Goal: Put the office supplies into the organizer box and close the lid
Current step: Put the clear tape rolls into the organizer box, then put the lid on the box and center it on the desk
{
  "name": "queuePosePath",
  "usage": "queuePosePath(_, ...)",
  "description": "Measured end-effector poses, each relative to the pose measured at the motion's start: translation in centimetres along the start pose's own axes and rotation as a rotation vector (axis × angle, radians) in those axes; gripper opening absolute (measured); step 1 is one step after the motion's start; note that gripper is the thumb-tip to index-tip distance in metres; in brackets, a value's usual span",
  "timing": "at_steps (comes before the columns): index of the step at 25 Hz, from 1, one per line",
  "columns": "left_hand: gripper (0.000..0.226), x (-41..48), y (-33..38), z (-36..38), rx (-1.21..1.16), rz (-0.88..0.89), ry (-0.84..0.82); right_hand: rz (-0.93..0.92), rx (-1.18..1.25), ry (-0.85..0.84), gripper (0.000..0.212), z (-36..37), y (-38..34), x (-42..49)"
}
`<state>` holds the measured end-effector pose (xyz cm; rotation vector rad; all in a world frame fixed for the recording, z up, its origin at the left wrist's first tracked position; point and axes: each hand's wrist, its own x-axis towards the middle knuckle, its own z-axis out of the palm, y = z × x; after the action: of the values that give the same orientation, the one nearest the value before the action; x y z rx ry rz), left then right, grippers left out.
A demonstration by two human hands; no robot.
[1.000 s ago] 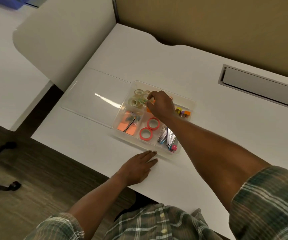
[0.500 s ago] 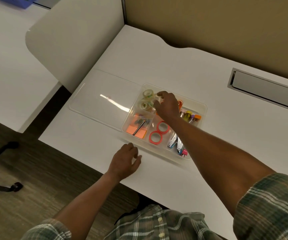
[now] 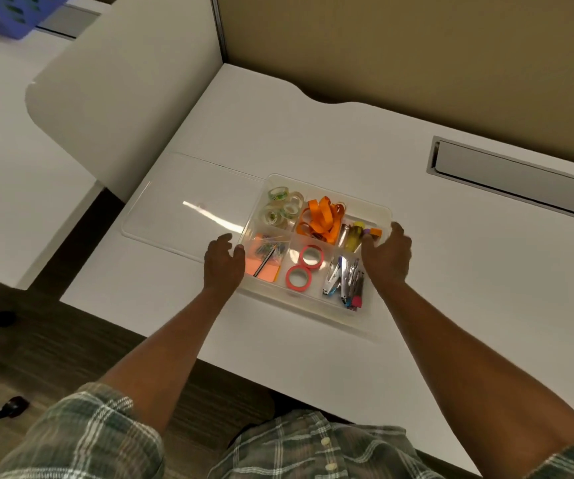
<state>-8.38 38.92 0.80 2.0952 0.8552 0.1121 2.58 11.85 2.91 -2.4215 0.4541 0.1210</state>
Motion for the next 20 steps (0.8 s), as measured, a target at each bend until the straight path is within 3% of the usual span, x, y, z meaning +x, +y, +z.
queuePosePath(2,0.031,0.4,0.9,0.7,0.016,-0.039,-0.046,0.111,0.089,-0.097,0.053,-0.6,1.8,-0.3)
queuePosePath(6,0.021,-0.2,2.4,1.8,-0.052,-0.134,0.025,0.122,0.145,-0.197,0.034,-1.5,3.9,-0.9)
queuePosePath(12,0.027,-2.9,4.5,4.7,-0.074,-0.137,0.011,0.094,0.112,-0.104,0.025,-4.3,7.2,-0.4)
queuePosePath(20,0.026,-10.0,9.1,12.8,-0.059,-0.036,-0.132,0.186,0.113,-0.002,0.027,-12.1,15.6,1.9)
